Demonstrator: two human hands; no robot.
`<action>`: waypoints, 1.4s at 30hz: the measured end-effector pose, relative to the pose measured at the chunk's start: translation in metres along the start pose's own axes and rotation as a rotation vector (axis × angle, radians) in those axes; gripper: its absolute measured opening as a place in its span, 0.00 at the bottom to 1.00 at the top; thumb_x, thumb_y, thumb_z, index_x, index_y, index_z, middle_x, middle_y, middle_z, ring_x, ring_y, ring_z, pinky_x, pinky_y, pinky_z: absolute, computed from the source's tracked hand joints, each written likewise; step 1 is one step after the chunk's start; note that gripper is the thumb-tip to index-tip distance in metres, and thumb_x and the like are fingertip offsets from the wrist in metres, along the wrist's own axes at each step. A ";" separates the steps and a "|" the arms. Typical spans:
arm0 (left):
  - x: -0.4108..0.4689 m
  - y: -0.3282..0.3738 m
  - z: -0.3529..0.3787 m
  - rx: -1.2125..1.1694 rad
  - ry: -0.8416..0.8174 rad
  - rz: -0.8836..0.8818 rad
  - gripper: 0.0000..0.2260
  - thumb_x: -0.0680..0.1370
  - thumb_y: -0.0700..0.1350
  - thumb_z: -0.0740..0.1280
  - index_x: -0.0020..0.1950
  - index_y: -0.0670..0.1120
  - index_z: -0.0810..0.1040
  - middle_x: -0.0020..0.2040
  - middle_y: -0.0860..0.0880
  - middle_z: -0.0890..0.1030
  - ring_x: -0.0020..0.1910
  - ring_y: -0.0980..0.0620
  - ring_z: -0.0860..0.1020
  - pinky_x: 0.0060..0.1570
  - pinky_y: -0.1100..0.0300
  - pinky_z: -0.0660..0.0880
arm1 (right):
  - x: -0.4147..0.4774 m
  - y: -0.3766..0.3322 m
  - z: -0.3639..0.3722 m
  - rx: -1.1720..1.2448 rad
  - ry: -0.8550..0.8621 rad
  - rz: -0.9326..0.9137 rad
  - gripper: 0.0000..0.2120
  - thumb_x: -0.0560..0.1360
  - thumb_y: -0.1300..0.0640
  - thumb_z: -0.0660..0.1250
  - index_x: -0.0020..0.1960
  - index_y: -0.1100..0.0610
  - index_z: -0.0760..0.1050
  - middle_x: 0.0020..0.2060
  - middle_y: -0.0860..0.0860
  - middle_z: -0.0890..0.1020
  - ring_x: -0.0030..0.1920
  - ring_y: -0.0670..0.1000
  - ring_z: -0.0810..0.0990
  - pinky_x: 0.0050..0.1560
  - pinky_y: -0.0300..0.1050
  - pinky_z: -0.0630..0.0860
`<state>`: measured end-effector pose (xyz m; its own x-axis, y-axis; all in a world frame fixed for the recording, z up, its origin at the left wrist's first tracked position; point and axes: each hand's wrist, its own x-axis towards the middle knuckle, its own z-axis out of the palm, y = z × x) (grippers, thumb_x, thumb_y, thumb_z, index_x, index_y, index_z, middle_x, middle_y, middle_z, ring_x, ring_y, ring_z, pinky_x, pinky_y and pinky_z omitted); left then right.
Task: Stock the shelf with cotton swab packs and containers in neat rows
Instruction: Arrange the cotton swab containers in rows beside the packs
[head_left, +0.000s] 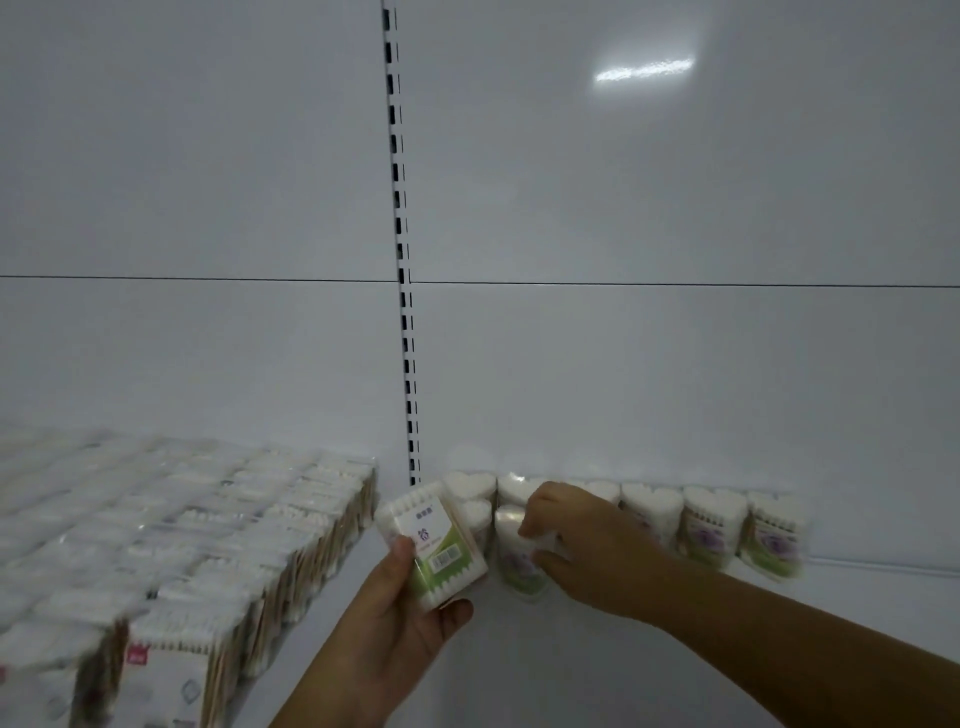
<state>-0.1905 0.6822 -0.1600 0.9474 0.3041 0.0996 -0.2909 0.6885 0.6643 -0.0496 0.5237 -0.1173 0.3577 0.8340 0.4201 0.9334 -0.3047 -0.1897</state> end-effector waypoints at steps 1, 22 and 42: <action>0.000 0.000 -0.001 0.008 -0.008 0.005 0.33 0.45 0.55 0.85 0.47 0.46 0.86 0.49 0.41 0.84 0.40 0.46 0.84 0.29 0.54 0.78 | 0.000 0.000 0.002 -0.004 0.019 0.000 0.10 0.71 0.60 0.70 0.52 0.57 0.78 0.52 0.50 0.78 0.53 0.51 0.75 0.49 0.32 0.65; 0.040 0.020 0.056 1.823 -0.277 0.490 0.29 0.66 0.56 0.74 0.65 0.65 0.69 0.64 0.65 0.70 0.65 0.62 0.69 0.68 0.61 0.66 | -0.075 0.020 -0.017 0.352 0.264 0.502 0.20 0.68 0.44 0.70 0.55 0.38 0.64 0.48 0.38 0.78 0.47 0.38 0.79 0.47 0.42 0.79; 0.078 -0.059 0.129 2.027 -0.302 0.373 0.26 0.72 0.52 0.73 0.68 0.46 0.73 0.66 0.44 0.75 0.63 0.42 0.73 0.59 0.51 0.69 | -0.170 0.063 -0.083 -0.388 -0.129 0.295 0.30 0.76 0.55 0.64 0.75 0.52 0.58 0.63 0.58 0.69 0.59 0.58 0.70 0.51 0.51 0.71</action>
<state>-0.0818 0.5804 -0.0960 0.9399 -0.0116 0.3413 -0.1056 -0.9603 0.2581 -0.0493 0.3243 -0.1269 0.6238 0.7295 0.2805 0.7446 -0.6638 0.0703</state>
